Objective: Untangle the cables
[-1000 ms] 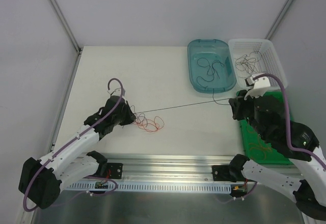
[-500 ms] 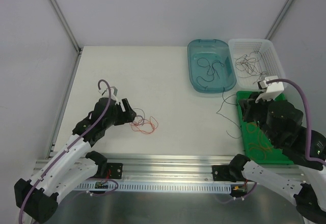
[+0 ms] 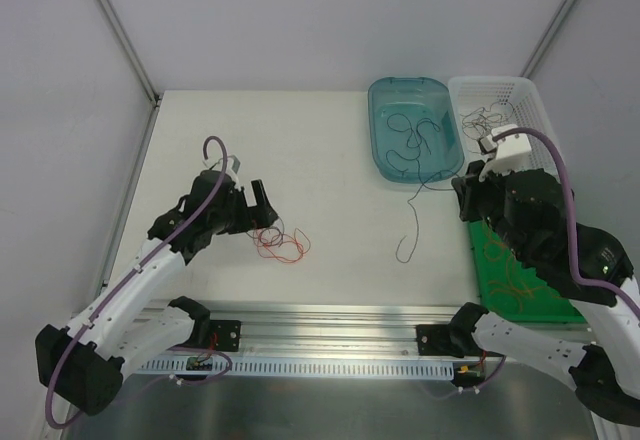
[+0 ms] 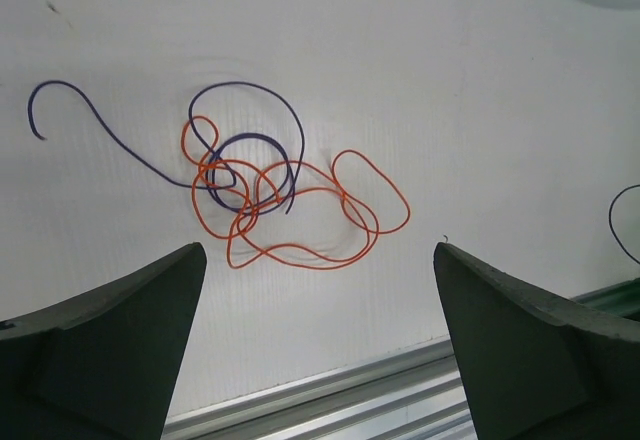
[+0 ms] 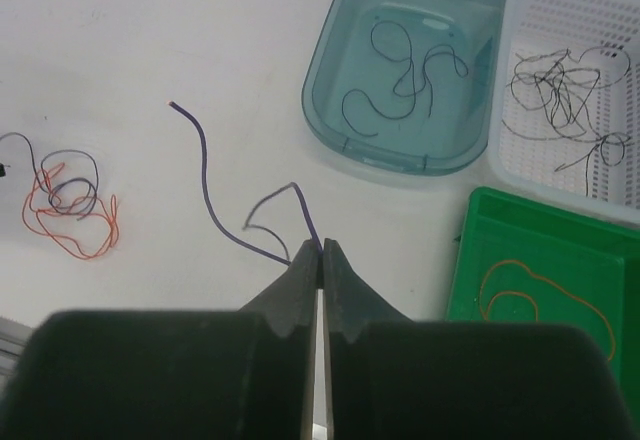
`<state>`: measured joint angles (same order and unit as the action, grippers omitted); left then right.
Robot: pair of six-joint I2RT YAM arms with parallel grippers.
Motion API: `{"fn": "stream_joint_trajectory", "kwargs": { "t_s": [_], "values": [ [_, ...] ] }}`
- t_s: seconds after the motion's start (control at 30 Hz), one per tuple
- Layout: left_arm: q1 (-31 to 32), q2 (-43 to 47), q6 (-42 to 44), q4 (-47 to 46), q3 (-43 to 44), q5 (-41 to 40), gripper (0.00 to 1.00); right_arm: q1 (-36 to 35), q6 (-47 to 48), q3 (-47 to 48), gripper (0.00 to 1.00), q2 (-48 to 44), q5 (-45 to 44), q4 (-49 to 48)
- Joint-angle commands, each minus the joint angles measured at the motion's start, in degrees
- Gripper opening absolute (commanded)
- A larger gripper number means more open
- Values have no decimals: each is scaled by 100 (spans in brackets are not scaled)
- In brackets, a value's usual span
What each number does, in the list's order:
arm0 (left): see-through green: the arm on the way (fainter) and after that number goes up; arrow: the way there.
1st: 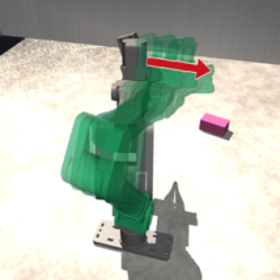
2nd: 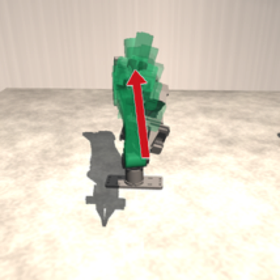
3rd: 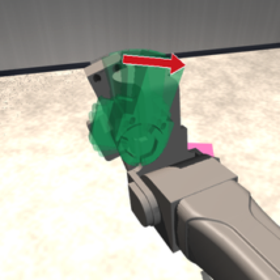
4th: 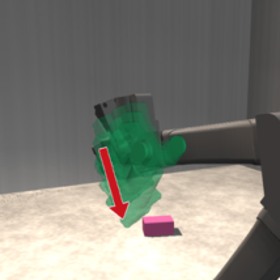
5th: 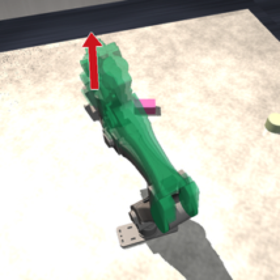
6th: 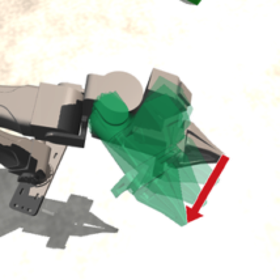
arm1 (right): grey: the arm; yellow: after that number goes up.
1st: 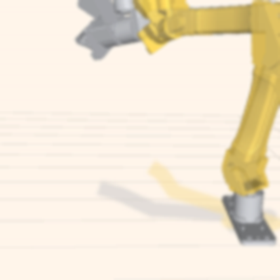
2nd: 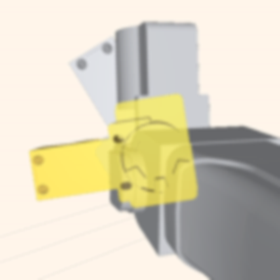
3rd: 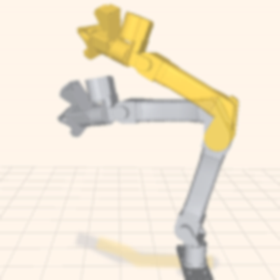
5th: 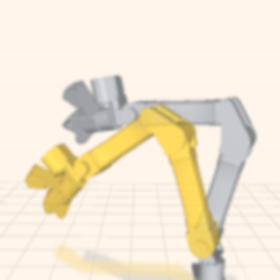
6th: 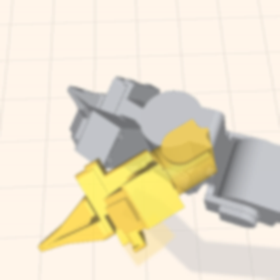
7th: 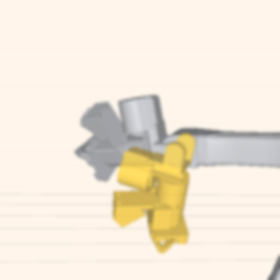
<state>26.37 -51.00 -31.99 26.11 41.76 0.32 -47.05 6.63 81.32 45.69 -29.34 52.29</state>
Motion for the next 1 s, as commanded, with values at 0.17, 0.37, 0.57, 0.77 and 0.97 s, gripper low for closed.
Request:
{"fn": "stream_joint_trajectory", "kwargs": {
  "t_s": [0.17, 0.37, 0.57, 0.77, 0.97],
  "values": [
    [-887, -604, 728, 448, 878, 794, 99, 274, 1155, 1314, 1, 1055, -449, -1368],
    [-1213, -525, 1080, 483, 476, 348, 99, 1311, 1779, 1949, 1, 2012, -406, -2422],
    [-1213, -297, 1334, 298, -107, -250, 99, 2287, 2078, 2213, 1, 2917, 16, -3424],
    [-1231, -208, 1406, 290, -62, -498, 99, 2973, 1886, 1809, 1, 3902, 200, -4288],
    [-1231, -366, 1415, 290, -45, -260, 99, 3211, 1332, 1862, 41, 5247, 394, -4044]
  ]
}}
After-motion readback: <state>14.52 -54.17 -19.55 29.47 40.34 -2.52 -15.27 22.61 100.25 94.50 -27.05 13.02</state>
